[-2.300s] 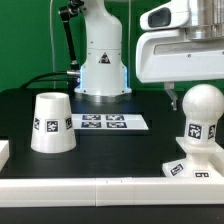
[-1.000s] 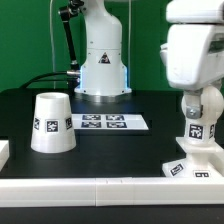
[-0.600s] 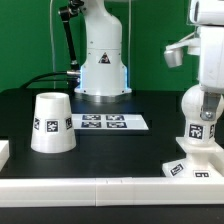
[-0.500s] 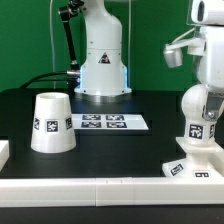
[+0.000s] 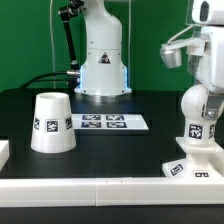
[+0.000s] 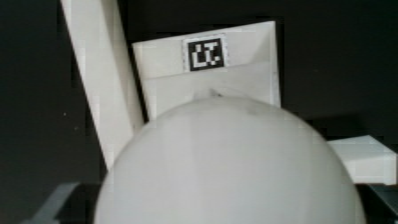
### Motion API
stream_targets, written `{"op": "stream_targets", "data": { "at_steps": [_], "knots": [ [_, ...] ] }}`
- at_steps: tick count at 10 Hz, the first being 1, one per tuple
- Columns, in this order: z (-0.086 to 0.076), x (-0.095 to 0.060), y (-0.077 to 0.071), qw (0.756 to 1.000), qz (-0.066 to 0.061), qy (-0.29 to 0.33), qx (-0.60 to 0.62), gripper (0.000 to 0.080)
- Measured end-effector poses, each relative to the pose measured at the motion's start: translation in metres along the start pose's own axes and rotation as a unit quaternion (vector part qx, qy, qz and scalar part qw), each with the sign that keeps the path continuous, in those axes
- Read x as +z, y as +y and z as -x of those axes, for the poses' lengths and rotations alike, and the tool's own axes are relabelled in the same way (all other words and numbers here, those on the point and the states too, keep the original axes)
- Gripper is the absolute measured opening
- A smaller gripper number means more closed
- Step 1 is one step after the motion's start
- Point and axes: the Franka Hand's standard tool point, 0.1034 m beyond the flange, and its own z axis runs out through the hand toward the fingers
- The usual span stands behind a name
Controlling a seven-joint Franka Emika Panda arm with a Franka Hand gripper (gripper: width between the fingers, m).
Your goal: Assemble lamp
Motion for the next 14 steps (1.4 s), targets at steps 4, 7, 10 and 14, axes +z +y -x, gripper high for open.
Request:
{"op": "stream_targets", "data": {
  "at_steps": [4, 7, 10, 14],
  "knots": [
    [0.0006, -0.0001, 0.0002, 0.985, 0.000, 0.002, 0.171, 0.0576],
    [0.0009, -0.0003, 0.0008, 0.946, -0.004, 0.007, 0.324, 0.0577],
    [-0.0001, -0.0004, 0.0003, 0.912, -0.005, 0.006, 0.411, 0.0578],
    [0.0007, -0.0004, 0.0006, 0.845, -0.006, 0.007, 0.535, 0.0578]
  ]
}}
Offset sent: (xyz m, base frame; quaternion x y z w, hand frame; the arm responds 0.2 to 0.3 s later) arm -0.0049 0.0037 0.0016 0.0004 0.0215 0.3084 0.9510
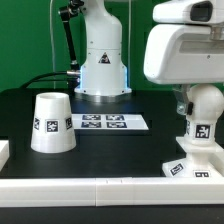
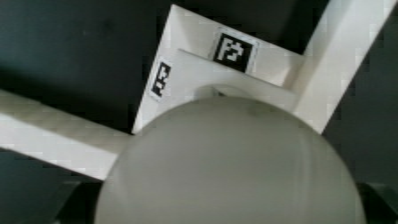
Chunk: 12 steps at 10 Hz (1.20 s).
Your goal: Assemble lamp
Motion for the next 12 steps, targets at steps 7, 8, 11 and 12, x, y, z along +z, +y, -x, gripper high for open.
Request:
{"op": "stream_targets", "data": {
  "at_steps": [7, 8, 11, 12],
  "knots": [
    [-0.0002, 0.0002, 0.0052, 0.944, -0.025, 0.005, 0.329, 0.0579],
    [-0.0002, 0.0002, 0.0055, 0.935, -0.025, 0.004, 0.354, 0.0579],
    [-0.0001, 0.0003, 0.0061, 0.908, -0.029, 0.001, 0.418, 0.0579],
    [0.0000, 0.0003, 0.0065, 0.893, -0.029, 0.000, 0.448, 0.0579]
  ]
}}
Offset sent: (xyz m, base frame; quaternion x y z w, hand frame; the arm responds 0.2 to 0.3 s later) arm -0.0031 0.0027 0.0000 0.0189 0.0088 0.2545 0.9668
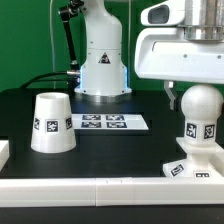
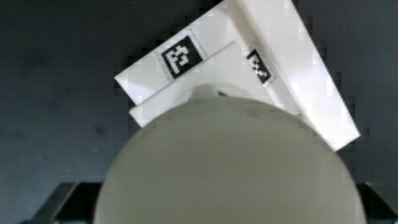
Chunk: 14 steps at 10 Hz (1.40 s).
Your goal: Assemble lamp
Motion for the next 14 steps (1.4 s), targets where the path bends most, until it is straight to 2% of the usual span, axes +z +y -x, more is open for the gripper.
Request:
{"op": "stream_targets", "data": {
  "at_steps": [2, 5, 7, 8, 10, 12, 14],
  "knots": [
    [0.0017, -0.0002, 0.0012, 0.994, -0.006, -0.007, 0.111, 0.0579],
    [0.0026, 0.0002, 0.0010, 0.968, -0.020, -0.015, 0.250, 0.0579],
    [0.0030, 0.0006, 0.0002, 0.949, -0.026, -0.020, 0.314, 0.0579],
    [0.0027, 0.0005, -0.0002, 0.943, -0.028, -0.023, 0.330, 0.0579],
    [0.0054, 0.0002, -0.0044, 0.915, -0.034, -0.033, 0.401, 0.0579],
    [0.0062, -0.0006, -0.0054, 0.900, -0.036, -0.045, 0.431, 0.0579],
    [0.0075, 0.0000, -0.0065, 0.902, -0.037, -0.046, 0.428, 0.0579]
  ]
}}
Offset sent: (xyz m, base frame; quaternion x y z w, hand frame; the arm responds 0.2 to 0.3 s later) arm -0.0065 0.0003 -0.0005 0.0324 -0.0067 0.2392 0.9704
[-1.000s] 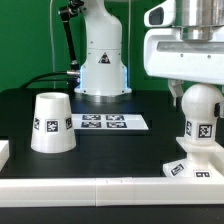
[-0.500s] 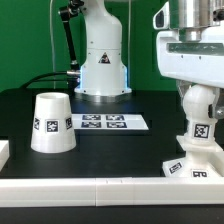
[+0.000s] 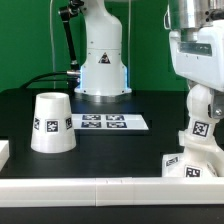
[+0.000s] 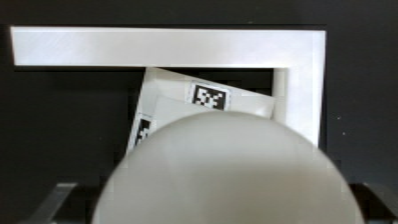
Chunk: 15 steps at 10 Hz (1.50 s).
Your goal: Assemble lamp
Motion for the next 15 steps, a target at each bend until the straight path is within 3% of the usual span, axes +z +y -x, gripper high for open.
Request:
{"op": "stream_targets", "data": {
  "at_steps": [1, 3, 5, 7, 10, 13, 14, 15],
  "knots": [
    [0.000, 0.000, 0.000, 1.000, 0.000, 0.000, -0.002, 0.0674],
    [0.001, 0.000, 0.002, 0.999, 0.005, 0.000, -0.035, 0.0693],
    [0.011, -0.007, 0.014, 0.983, 0.033, 0.006, -0.178, 0.0698],
    [0.013, -0.005, 0.023, 0.972, 0.033, 0.003, -0.234, 0.0698],
    [0.015, -0.004, 0.022, 0.971, 0.034, 0.003, -0.236, 0.0698],
    [0.015, -0.006, 0.035, 0.915, 0.058, 0.022, -0.399, 0.0698],
    [0.013, -0.006, 0.042, 0.895, 0.074, 0.025, -0.439, 0.0698],
    [0.010, -0.005, 0.043, 0.895, 0.069, 0.027, -0.439, 0.0698]
  ]
}}
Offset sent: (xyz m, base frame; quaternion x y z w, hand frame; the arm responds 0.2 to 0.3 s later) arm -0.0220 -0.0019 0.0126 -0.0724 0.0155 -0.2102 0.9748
